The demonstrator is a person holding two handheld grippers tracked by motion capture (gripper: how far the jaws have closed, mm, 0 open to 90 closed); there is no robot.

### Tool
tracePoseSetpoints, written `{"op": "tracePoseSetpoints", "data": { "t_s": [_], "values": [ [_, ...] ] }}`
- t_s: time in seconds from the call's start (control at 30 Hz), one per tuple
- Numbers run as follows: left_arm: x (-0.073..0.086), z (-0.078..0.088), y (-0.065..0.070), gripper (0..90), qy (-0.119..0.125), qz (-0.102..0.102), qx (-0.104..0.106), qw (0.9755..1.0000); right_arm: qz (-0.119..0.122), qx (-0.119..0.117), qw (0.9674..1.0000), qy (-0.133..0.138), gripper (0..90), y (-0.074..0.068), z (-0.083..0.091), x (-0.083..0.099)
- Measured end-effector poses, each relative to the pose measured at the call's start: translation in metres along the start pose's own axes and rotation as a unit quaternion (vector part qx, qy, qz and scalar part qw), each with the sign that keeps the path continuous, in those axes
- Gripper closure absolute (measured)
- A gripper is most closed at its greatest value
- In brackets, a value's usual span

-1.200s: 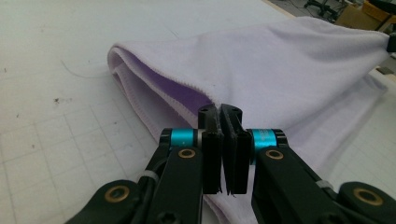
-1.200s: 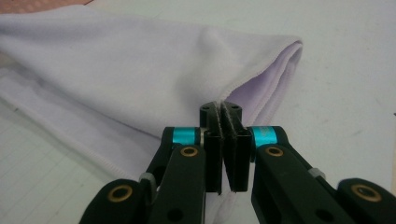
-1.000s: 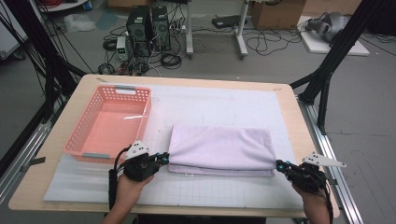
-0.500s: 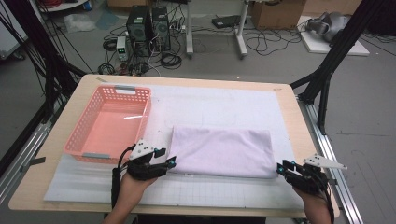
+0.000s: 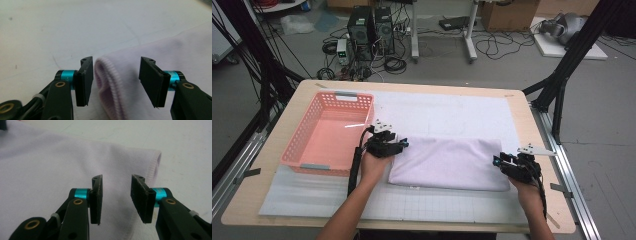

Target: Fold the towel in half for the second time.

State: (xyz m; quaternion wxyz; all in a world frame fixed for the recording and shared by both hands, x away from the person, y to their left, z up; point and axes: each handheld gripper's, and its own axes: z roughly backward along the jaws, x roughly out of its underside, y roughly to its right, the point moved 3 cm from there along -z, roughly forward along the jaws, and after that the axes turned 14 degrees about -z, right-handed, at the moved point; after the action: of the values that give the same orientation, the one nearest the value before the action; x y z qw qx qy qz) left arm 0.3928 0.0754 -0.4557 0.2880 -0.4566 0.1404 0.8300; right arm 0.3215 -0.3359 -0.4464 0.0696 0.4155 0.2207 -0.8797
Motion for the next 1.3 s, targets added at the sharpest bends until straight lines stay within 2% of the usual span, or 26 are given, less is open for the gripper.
{"op": "tracePoseSetpoints", "data": {
  "t_s": [0.1,0.17,0.23,0.3,0.37,0.4,0.47,0.53,0.57,0.63,0.7,0.73,0.77,0.8,0.83,0.87,0.97,1.07,1.17,1.23,1.3],
  "values": [
    [0.005,-0.007,-0.002,46.9,-0.015,-0.011,-0.016,0.9997,0.002,-0.003,1.0000,-0.001,61.1,-0.001,-0.003,0.000],
    [0.007,-0.009,-0.004,55.6,-0.026,-0.034,-0.039,0.9983,0.005,-0.003,1.0000,-0.003,61.1,-0.001,-0.004,0.000],
    [0.006,-0.008,-0.008,57.7,-0.022,-0.019,-0.063,0.9976,0.006,0.001,1.0000,-0.002,61.1,0.000,-0.005,-0.001],
    [0.006,-0.007,-0.010,56.0,-0.021,0.004,-0.071,0.9973,0.000,0.009,1.0000,0.001,59.6,0.004,-0.006,-0.003],
    [0.006,-0.005,-0.011,50.7,-0.019,0.012,-0.062,0.9978,-0.008,0.016,0.9998,0.003,56.8,0.008,-0.007,-0.005],
    [0.005,-0.005,-0.011,48.7,-0.005,0.021,-0.046,0.9987,-0.012,0.019,0.9997,0.006,54.2,0.010,-0.008,-0.006],
    [0.005,-0.007,-0.011,47.1,0.006,0.020,-0.027,0.9994,-0.023,0.033,0.9991,0.010,49.9,0.016,-0.012,-0.013],
    [0.007,-0.011,-0.008,44.6,0.004,0.028,-0.002,0.9996,-0.025,0.037,0.9990,0.002,46.4,0.021,-0.022,-0.019],
    [0.008,-0.014,-0.006,44.8,-0.006,0.027,0.008,0.9996,-0.027,0.037,0.9989,-0.008,45.7,0.023,-0.028,-0.021],
    [0.007,-0.016,-0.005,51.6,-0.015,0.021,0.016,0.9995,-0.025,0.049,0.9983,-0.022,45.5,0.028,-0.039,-0.025],
    [0.008,-0.016,-0.007,59.7,-0.012,0.046,0.025,0.9986,-0.044,0.040,0.9974,-0.041,47.8,0.031,-0.048,-0.023],
    [0.009,-0.015,-0.009,66.7,-0.012,0.057,0.036,0.9976,-0.043,0.042,0.9973,-0.042,49.9,0.032,-0.051,-0.022],
    [0.010,-0.015,-0.008,73.2,-0.012,0.068,0.042,0.9968,-0.042,0.044,0.9973,-0.041,53.4,0.032,-0.050,-0.022],
    [0.009,-0.015,-0.008,76.1,-0.011,0.068,0.042,0.9967,-0.044,0.041,0.9973,-0.043,64.6,0.031,-0.050,-0.021],
    [0.009,-0.014,-0.006,78.2,-0.008,0.067,0.038,0.9970,-0.046,0.017,0.9976,-0.050,75.9,0.030,-0.049,-0.020],
    [0.009,-0.014,-0.006,78.9,-0.003,0.065,0.031,0.9974,-0.052,0.014,0.9972,-0.052,77.9,0.029,-0.048,-0.020],
    [0.006,-0.009,-0.003,79.3,0.019,0.066,0.014,0.9975,-0.044,0.013,0.9978,-0.047,80.2,0.030,-0.047,-0.021],
    [0.000,-0.006,0.001,79.2,0.044,0.051,-0.003,0.9977,-0.034,0.020,0.9989,-0.025,80.3,0.033,-0.046,-0.025],
    [-0.004,-0.005,0.003,79.1,0.064,0.046,-0.019,0.9967,-0.034,0.032,0.9989,-0.006,80.2,0.035,-0.047,-0.029],
    [-0.005,-0.007,0.006,78.8,0.070,0.040,-0.029,0.9963,-0.039,0.042,0.9983,0.008,80.0,0.037,-0.048,-0.033],
    [-0.004,-0.011,0.007,76.3,0.068,0.035,-0.038,0.9964,-0.035,0.055,0.9978,0.010,78.3,0.037,-0.052,-0.036]
  ]
}}
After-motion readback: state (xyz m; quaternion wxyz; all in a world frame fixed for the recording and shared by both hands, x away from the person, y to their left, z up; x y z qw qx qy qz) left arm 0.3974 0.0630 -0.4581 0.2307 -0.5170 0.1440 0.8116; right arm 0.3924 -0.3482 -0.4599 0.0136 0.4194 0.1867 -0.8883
